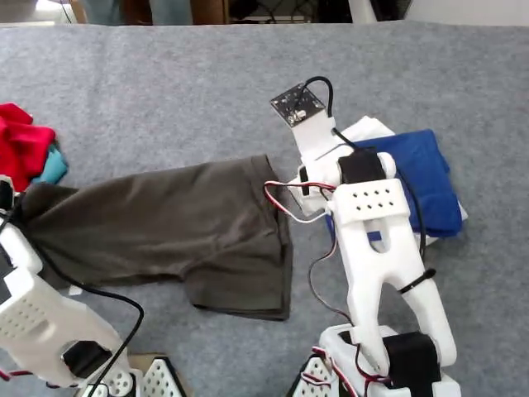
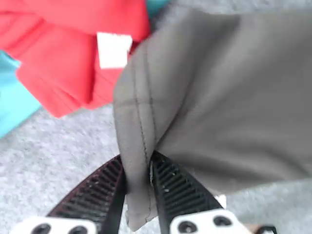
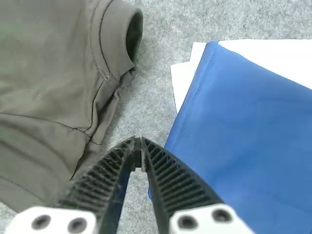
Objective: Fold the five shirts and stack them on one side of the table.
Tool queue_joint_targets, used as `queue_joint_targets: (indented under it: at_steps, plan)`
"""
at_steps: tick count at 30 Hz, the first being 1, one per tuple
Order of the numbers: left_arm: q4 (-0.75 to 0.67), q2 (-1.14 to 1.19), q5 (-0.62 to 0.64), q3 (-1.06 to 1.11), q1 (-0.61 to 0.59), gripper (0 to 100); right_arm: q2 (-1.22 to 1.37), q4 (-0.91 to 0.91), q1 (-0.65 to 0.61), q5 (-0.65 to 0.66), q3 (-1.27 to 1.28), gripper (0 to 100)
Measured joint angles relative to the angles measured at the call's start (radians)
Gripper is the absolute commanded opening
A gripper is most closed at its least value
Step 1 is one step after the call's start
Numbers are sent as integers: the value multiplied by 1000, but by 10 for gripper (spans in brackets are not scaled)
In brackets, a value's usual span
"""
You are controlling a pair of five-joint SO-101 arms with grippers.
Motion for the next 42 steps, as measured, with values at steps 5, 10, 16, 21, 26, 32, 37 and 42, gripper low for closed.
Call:
queue_joint_targets:
  at_steps: [5,10,16,21,26,32,37,42]
  plan:
    - [51,0,3,3,120,29,0,0,0,0,0,15]
    - [51,-20,69,69,275,29,0,-6,0,0,0,15]
    - [51,-104,186,155,552,29,0,-46,0,0,0,15]
    - [26,-115,319,175,772,29,0,-52,0,21,0,15]
    - [-20,-114,457,175,925,29,0,-52,40,43,-31,15]
    - [-97,-114,535,175,1063,29,0,-52,147,69,-123,15]
    - [-186,-114,578,175,1148,29,0,-52,175,72,-144,15]
    - [-213,-114,583,181,1138,29,0,-97,175,75,-103,15]
